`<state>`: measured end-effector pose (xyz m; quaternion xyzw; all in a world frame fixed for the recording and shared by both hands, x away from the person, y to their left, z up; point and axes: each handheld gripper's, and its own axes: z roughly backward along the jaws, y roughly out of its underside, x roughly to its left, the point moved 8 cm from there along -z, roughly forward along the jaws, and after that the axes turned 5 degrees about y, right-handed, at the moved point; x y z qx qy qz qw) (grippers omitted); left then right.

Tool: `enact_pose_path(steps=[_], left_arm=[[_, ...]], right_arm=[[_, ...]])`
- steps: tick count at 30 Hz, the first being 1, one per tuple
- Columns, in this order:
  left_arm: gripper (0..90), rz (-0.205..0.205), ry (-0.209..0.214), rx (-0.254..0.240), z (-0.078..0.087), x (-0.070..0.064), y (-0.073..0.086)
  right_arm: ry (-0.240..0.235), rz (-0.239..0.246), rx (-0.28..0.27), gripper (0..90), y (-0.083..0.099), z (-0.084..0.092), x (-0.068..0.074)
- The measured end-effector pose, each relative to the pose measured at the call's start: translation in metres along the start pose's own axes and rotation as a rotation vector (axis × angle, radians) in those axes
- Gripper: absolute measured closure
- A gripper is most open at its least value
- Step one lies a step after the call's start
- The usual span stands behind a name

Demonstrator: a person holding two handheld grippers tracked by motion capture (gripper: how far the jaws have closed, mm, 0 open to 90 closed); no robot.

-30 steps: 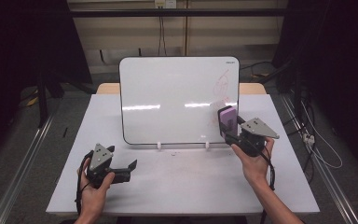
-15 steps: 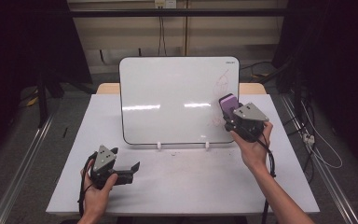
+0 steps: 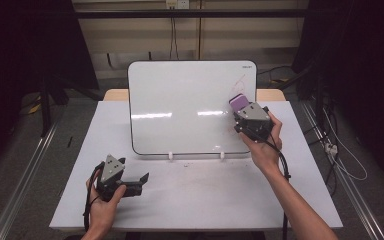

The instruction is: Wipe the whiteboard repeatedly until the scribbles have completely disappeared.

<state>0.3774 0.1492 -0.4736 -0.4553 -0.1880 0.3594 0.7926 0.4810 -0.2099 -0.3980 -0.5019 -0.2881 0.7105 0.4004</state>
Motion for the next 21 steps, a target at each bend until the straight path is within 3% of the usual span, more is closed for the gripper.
enact_pose_path(steps=[4, 9, 21], left_arm=[[5.9, 0.007, -0.001, -0.005, 0.000, 0.000, 0.000], [5.2, 0.003, -0.015, -0.001, 0.001, 0.004, 0.001], [5.0, 0.009, -0.015, -0.002, 0.002, 0.007, 0.000]], right_arm=[[0.015, 0.049, 0.009, 41.3, -0.001, -0.010, 0.006], [0.021, 0.059, -0.002, 41.3, -0.001, -0.010, 0.008], [-0.031, 0.062, -0.013, 41.3, 0.010, -0.003, 0.029]])
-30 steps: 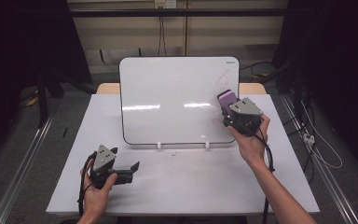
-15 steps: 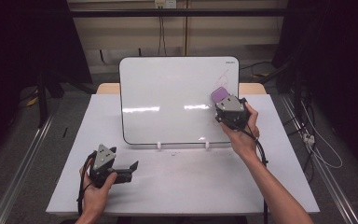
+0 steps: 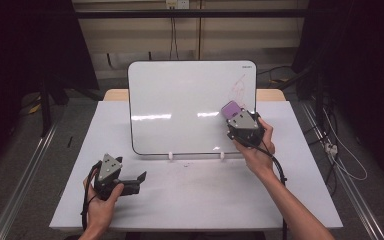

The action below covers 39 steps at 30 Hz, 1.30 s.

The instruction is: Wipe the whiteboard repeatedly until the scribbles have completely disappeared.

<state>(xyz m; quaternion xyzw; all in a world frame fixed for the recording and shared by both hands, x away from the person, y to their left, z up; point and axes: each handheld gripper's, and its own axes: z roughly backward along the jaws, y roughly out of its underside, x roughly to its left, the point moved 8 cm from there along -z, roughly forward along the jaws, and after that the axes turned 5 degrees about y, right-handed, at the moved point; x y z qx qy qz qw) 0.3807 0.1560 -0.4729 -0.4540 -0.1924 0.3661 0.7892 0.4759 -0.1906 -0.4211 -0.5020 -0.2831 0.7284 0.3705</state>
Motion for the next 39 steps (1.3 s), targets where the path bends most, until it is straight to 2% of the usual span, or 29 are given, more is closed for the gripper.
enact_pose_path(steps=[4, 7, 8, 9, 10, 12, 13, 14, 15, 17, 20, 21, 22, 23, 26, 27, 28, 30, 32, 34, 36, 38, 39], left_arm=[[5.0, 0.034, 0.014, 0.004, -0.001, -0.003, 0.001], [5.2, 0.016, 0.007, 0.004, -0.002, -0.003, 0.000], [5.2, 0.024, 0.001, 0.001, -0.002, -0.002, 0.000], [5.2, 0.036, -0.010, -0.003, -0.001, 0.001, 0.001], [5.2, 0.036, -0.010, -0.003, -0.001, 0.001, 0.001], [5.2, 0.048, -0.007, 0.000, -0.001, 0.002, 0.002], [5.3, 0.059, 0.001, -0.001, -0.001, 0.002, 0.003], [5.3, 0.075, 0.013, -0.003, 0.000, 0.001, 0.003], [5.3, 0.081, 0.025, -0.003, -0.001, -0.002, 0.003], [5.3, 0.056, 0.032, 0.006, -0.003, -0.006, 0.002], [5.3, 0.030, 0.047, 0.002, -0.004, -0.010, 0.000], [5.2, 0.029, 0.046, -0.001, -0.004, -0.011, 0.000], [5.2, 0.029, 0.043, 0.000, -0.004, -0.011, 0.000], [5.2, 0.027, 0.045, 0.002, -0.004, -0.011, 0.000], [5.2, 0.041, 0.043, 0.003, -0.003, -0.010, 0.001], [5.2, 0.044, 0.043, 0.005, -0.003, -0.010, 0.001], [5.2, 0.041, 0.041, 0.006, -0.003, -0.009, 0.001], [5.2, 0.046, 0.037, 0.003, -0.003, -0.008, 0.001], [5.2, 0.051, 0.032, 0.000, -0.003, -0.007, 0.001], [5.2, 0.049, 0.028, 0.005, -0.002, -0.006, 0.001], [5.2, 0.054, 0.038, 0.010, -0.003, -0.007, 0.002], [5.2, 0.052, 0.035, 0.007, -0.002, -0.007, 0.002], [5.2, 0.052, 0.037, 0.006, -0.002, -0.007, 0.002]], right_arm=[[-0.024, -0.004, -0.006, 41.3, 0.001, 0.001, 0.003], [-0.034, -0.017, -0.006, 41.3, 0.001, -0.001, 0.001], [-0.022, -0.015, -0.010, 41.3, -0.003, -0.003, -0.005], [-0.020, -0.033, -0.012, 41.3, -0.005, -0.005, -0.010], [-0.020, -0.033, -0.012, 41.3, -0.005, -0.005, -0.010], [0.001, -0.055, -0.009, 41.3, -0.010, -0.009, -0.023], [0.005, -0.090, -0.007, 41.3, -0.013, -0.013, -0.036], [0.005, -0.090, -0.007, 41.3, -0.013, -0.013, -0.036], [0.031, -0.094, -0.006, 41.3, -0.017, -0.016, -0.047], [0.024, -0.102, -0.001, 41.3, -0.017, -0.017, -0.050], [0.033, -0.100, -0.007, 41.3, -0.016, -0.016, -0.048], [0.032, -0.099, -0.007, 41.3, -0.014, -0.015, -0.045], [0.025, -0.084, -0.009, 41.3, -0.011, -0.012, -0.036], [0.025, -0.084, -0.009, 41.3, -0.011, -0.012, -0.036], [-0.011, -0.062, -0.014, 41.3, -0.003, -0.006, -0.017], [-0.064, -0.054, -0.015, 41.3, 0.002, -0.002, -0.001], [-0.064, -0.054, -0.015, 41.3, 0.002, -0.002, -0.001], [-0.087, -0.027, -0.017, 41.3, 0.007, 0.002, 0.013], [-0.095, -0.018, -0.017, 41.3, 0.010, 0.005, 0.020], [-0.100, -0.015, -0.018, 41.3, 0.010, 0.005, 0.020], [-0.098, -0.022, -0.018, 41.3, 0.009, 0.002, 0.013], [-0.067, -0.050, -0.020, 41.3, 0.006, -0.002, -0.003], [-0.034, -0.090, -0.013, 41.3, 0.005, -0.005, -0.020]])
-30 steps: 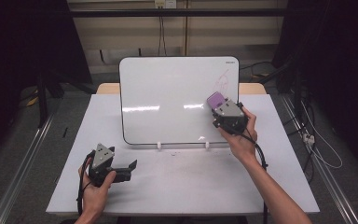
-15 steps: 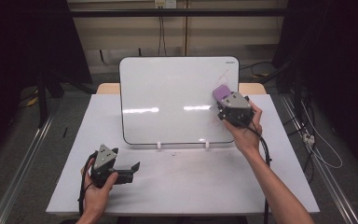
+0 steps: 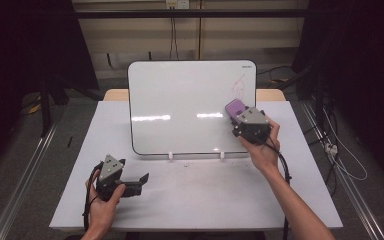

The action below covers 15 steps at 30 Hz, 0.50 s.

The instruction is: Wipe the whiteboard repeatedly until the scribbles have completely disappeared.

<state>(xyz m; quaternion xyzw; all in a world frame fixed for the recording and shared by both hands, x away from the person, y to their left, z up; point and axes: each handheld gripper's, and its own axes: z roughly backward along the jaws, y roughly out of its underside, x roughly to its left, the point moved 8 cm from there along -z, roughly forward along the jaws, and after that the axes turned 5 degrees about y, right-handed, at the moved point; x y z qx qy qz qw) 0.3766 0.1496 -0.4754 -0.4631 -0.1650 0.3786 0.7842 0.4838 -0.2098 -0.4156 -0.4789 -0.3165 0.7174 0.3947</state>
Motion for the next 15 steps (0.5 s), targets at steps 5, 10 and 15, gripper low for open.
enact_pose_path(steps=[5, 10, 15], left_arm=[[5.2, -0.001, -0.010, 0.002, 0.001, 0.003, 0.000], [5.2, -0.003, -0.015, -0.003, 0.001, 0.003, -0.001], [5.2, -0.004, -0.012, -0.001, -0.001, 0.002, -0.002]], right_arm=[[0.037, -0.022, -0.004, 41.3, 0.001, -0.001, -0.017], [0.018, 0.035, -0.004, 41.3, 0.011, 0.006, 0.006], [-0.026, 0.061, -0.013, 41.3, 0.022, 0.013, 0.039]])
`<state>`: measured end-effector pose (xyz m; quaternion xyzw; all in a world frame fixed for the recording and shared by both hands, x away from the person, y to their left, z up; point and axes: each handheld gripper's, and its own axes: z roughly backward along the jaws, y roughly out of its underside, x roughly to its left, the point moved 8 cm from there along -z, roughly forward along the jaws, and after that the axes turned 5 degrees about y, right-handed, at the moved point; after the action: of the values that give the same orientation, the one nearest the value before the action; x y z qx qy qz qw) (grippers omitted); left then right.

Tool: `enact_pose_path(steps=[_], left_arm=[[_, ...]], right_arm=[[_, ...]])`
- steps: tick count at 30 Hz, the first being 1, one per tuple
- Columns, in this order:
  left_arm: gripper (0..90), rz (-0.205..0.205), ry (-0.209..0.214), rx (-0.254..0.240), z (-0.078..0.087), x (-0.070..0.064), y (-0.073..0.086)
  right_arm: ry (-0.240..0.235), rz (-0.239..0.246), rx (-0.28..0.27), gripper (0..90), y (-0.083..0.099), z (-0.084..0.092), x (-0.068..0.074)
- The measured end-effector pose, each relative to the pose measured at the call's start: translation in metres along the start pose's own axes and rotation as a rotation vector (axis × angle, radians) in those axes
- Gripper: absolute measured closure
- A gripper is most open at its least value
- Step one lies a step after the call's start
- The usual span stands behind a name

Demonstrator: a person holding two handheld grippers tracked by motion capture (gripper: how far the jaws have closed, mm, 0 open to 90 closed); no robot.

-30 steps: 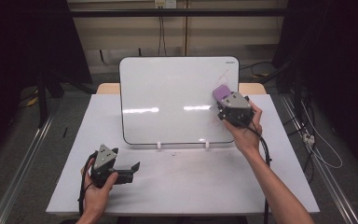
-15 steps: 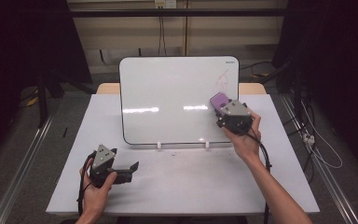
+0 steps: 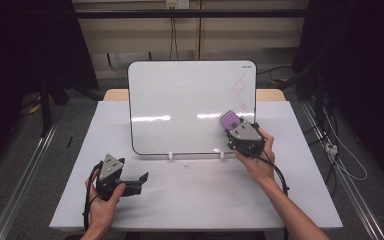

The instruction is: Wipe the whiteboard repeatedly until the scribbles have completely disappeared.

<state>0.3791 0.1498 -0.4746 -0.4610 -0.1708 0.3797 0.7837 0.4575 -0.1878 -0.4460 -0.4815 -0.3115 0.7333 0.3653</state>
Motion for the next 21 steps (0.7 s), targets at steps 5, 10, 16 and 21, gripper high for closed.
enact_pose_path(steps=[5, 10, 16, 21], left_arm=[[5.3, -0.016, 0.014, 0.006, -0.003, -0.004, -0.001], [5.2, -0.017, 0.015, 0.010, -0.005, -0.004, 0.001], [5.2, -0.040, 0.028, 0.016, -0.009, -0.009, -0.002], [5.2, -0.038, 0.022, 0.016, -0.009, -0.008, -0.001]], right_arm=[[-0.064, 0.055, -0.003, 41.3, 0.000, 0.003, 0.032], [-0.057, 0.052, -0.001, 41.3, 0.003, 0.004, 0.024], [0.028, -0.018, 0.008, 41.4, 0.004, 0.000, -0.024], [0.079, -0.035, 0.004, 41.3, 0.001, -0.003, -0.040]])
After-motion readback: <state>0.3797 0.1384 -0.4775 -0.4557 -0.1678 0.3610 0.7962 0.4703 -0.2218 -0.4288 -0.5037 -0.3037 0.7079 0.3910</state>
